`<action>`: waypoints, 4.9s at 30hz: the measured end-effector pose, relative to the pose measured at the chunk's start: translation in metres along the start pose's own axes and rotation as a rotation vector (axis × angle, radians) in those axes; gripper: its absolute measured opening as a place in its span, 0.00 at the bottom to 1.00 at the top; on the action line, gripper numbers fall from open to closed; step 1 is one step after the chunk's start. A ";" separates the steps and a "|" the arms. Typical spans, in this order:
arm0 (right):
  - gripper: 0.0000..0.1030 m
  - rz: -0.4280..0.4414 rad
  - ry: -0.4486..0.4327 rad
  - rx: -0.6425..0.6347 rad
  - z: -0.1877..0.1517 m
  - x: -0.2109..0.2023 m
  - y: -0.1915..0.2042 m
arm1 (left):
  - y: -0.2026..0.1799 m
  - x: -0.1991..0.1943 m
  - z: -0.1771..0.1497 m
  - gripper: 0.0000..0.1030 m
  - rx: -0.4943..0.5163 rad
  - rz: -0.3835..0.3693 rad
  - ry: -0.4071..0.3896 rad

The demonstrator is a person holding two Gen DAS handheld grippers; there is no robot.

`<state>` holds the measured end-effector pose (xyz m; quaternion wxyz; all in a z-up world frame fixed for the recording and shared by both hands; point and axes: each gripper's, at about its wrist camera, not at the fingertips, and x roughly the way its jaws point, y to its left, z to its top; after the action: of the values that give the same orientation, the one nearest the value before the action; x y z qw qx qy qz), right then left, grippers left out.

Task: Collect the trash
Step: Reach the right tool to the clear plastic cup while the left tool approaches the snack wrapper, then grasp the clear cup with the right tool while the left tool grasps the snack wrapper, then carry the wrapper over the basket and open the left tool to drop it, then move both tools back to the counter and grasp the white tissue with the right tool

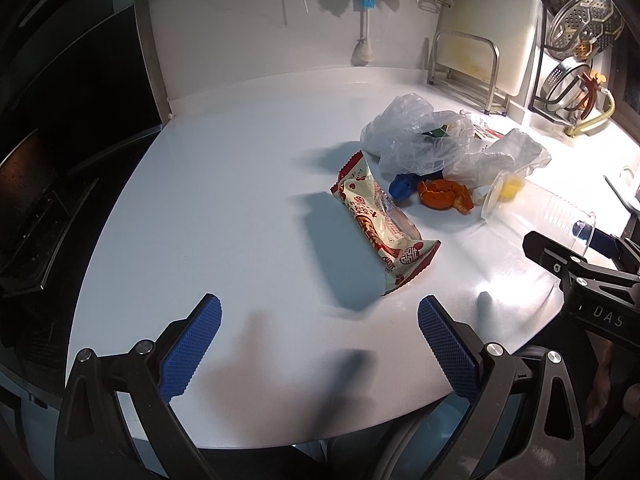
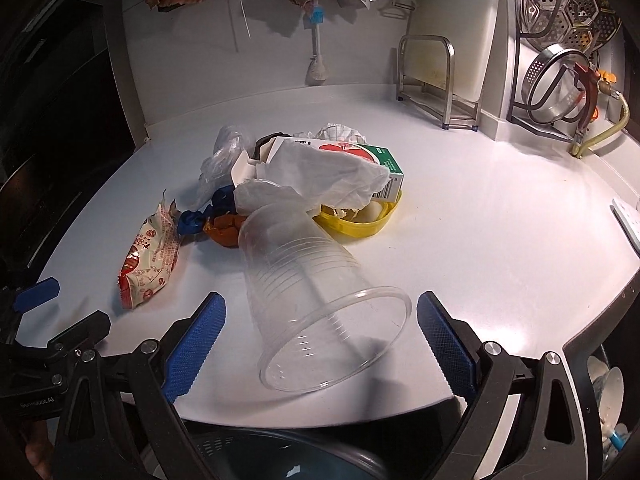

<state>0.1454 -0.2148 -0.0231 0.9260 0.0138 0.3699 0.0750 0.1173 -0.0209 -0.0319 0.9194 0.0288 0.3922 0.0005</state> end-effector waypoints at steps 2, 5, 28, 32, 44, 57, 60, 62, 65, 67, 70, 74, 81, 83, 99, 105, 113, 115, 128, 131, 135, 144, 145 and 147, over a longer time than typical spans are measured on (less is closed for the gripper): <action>0.89 -0.012 -0.011 -0.016 -0.001 0.000 0.003 | 0.000 0.000 0.000 0.94 0.000 -0.007 0.004; 0.89 -0.005 -0.034 -0.026 -0.001 -0.003 0.007 | -0.001 0.000 0.000 0.94 0.003 -0.008 0.002; 0.67 -0.019 -0.130 0.101 -0.029 -0.045 -0.013 | -0.017 0.009 0.023 0.94 -0.029 -0.056 -0.018; 0.67 -0.003 -0.145 0.140 -0.037 -0.055 -0.018 | -0.023 0.026 0.034 0.94 -0.038 -0.031 0.002; 0.67 0.013 -0.150 0.149 -0.044 -0.060 -0.013 | -0.034 0.053 0.038 0.69 -0.004 -0.047 0.045; 0.67 -0.001 -0.147 0.157 -0.050 -0.066 -0.005 | -0.022 0.037 0.028 0.27 -0.004 -0.116 0.014; 0.67 -0.009 -0.148 0.169 -0.053 -0.073 -0.003 | -0.021 0.021 0.024 0.27 0.014 -0.112 -0.011; 0.67 -0.017 -0.151 0.178 -0.055 -0.080 0.000 | -0.020 0.008 0.022 0.27 0.027 -0.110 -0.027; 0.67 -0.030 -0.151 0.191 -0.062 -0.094 0.005 | -0.019 -0.012 0.015 0.26 0.050 -0.124 -0.041; 0.67 -0.040 -0.149 0.199 -0.068 -0.105 0.008 | -0.019 -0.024 0.008 0.26 0.061 -0.143 -0.039; 0.67 -0.067 -0.148 0.207 -0.083 -0.122 0.013 | -0.021 -0.040 -0.007 0.26 0.087 -0.164 -0.039; 0.67 -0.104 -0.130 0.225 -0.106 -0.140 0.014 | -0.032 -0.056 -0.031 0.26 0.130 -0.202 -0.024; 0.67 -0.154 -0.097 0.271 -0.150 -0.164 0.012 | -0.052 -0.076 -0.074 0.27 0.197 -0.266 0.003; 0.67 -0.160 -0.080 0.279 -0.161 -0.167 0.011 | -0.059 -0.079 -0.086 0.27 0.221 -0.276 0.009; 0.67 -0.151 0.009 0.270 -0.197 -0.160 0.021 | -0.064 -0.073 -0.120 0.29 0.230 -0.324 0.097; 0.67 -0.143 0.036 0.278 -0.199 -0.151 0.019 | -0.063 -0.067 -0.125 0.31 0.233 -0.326 0.121; 0.70 -0.134 0.045 0.288 -0.200 -0.148 0.018 | -0.056 -0.065 -0.127 0.56 0.212 -0.325 0.124; 0.73 -0.125 0.051 0.297 -0.199 -0.146 0.016 | -0.056 -0.065 -0.127 0.59 0.211 -0.322 0.122; 0.74 -0.127 0.049 0.300 -0.200 -0.145 0.018 | -0.050 -0.064 -0.130 0.64 0.194 -0.323 0.145; 0.74 -0.127 0.046 0.303 -0.200 -0.146 0.018 | -0.048 -0.064 -0.128 0.64 0.189 -0.322 0.142; 0.74 -0.125 0.037 0.298 -0.199 -0.147 0.019 | -0.045 -0.065 -0.127 0.64 0.183 -0.321 0.132; 0.74 -0.118 0.012 0.288 -0.189 -0.146 0.023 | -0.030 -0.066 -0.114 0.66 0.138 -0.323 0.113; 0.74 -0.118 0.004 0.284 -0.186 -0.146 0.023 | -0.028 -0.066 -0.111 0.66 0.134 -0.316 0.105; 0.74 -0.117 -0.012 0.279 -0.178 -0.145 0.023 | -0.024 -0.065 -0.104 0.66 0.124 -0.306 0.090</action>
<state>-0.0839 -0.2194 -0.0517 0.9200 0.1212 0.3713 -0.0315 -0.0031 -0.0408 -0.0584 0.8868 0.0253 0.4320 -0.1624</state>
